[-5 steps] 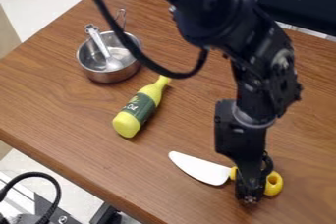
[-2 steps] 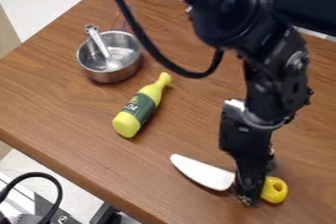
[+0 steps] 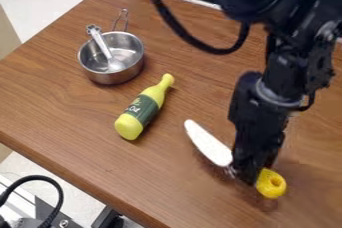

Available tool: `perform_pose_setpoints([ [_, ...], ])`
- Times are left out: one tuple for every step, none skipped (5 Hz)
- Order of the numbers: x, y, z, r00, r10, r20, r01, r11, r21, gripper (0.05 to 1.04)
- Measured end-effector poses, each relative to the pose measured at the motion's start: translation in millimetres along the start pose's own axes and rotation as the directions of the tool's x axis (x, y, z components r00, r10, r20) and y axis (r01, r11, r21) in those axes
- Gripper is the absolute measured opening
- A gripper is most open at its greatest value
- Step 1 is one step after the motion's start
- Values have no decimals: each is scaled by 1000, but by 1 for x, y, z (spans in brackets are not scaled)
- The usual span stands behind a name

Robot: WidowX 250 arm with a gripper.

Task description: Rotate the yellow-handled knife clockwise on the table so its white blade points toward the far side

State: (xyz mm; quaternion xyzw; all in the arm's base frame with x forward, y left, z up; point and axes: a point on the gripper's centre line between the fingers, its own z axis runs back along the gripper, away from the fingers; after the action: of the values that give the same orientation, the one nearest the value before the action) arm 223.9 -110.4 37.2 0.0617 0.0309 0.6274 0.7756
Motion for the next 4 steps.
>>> perform_pose_setpoints([
  [11, 3, 7, 987, -163, 14, 162, 985, 59, 342],
  [17, -6, 6, 922, -380, 72, 379, 925, 18, 342],
  [16, -14, 4, 834, -542, 108, 550, 833, -65, 342],
  [14, -21, 3, 781, -616, 99, 624, 769, -136, 342],
])
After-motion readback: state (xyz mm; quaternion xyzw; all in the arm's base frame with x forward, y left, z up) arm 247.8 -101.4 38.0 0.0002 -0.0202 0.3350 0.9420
